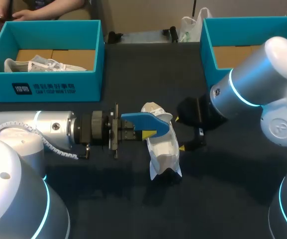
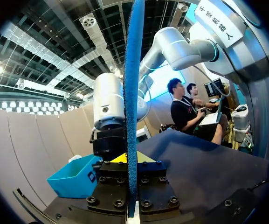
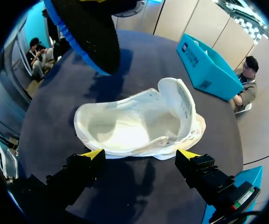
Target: Take the shoe out of the shoebox, open the shoe tongue, remove and reinsert the insole, then place the shoe into the shoebox
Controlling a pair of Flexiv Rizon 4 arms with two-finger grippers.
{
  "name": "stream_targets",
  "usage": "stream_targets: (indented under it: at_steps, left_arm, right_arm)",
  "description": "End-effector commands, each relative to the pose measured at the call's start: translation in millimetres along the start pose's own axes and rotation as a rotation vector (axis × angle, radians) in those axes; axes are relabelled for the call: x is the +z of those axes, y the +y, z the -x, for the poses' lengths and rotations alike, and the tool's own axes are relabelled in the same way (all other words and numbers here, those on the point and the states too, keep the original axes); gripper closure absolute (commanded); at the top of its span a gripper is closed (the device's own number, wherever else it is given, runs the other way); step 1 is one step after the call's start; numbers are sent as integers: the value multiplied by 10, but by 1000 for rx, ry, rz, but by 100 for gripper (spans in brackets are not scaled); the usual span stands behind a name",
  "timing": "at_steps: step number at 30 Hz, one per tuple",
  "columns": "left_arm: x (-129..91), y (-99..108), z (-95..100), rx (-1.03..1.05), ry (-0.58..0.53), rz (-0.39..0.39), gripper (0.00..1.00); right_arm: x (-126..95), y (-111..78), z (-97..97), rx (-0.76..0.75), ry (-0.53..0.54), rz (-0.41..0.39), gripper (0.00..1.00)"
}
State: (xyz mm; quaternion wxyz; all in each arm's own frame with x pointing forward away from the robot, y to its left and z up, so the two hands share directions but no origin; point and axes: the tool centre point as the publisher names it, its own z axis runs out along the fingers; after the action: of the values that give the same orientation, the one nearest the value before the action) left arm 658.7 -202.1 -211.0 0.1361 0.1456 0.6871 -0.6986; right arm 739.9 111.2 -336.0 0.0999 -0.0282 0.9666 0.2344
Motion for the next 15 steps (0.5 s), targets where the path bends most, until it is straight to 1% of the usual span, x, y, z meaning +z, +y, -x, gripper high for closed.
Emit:
stream_targets:
  at_steps: [1,7,12,15]
  left_arm:
    - [7,0,-4,0,1,2,100]
    - [7,0,-4,0,1,2,100]
    - [53,69,-30,15,7,18,100]
    - [100,124,-44,17,0,10,100]
  right_arm:
    - [-15,-22,-34,0,-13,5,0]
    - [-15,-22,-34,0,-13,5,0]
    - [-15,-22,-34,0,-13,5,0]
    - [-15,-22,-34,0,-13,5,0]
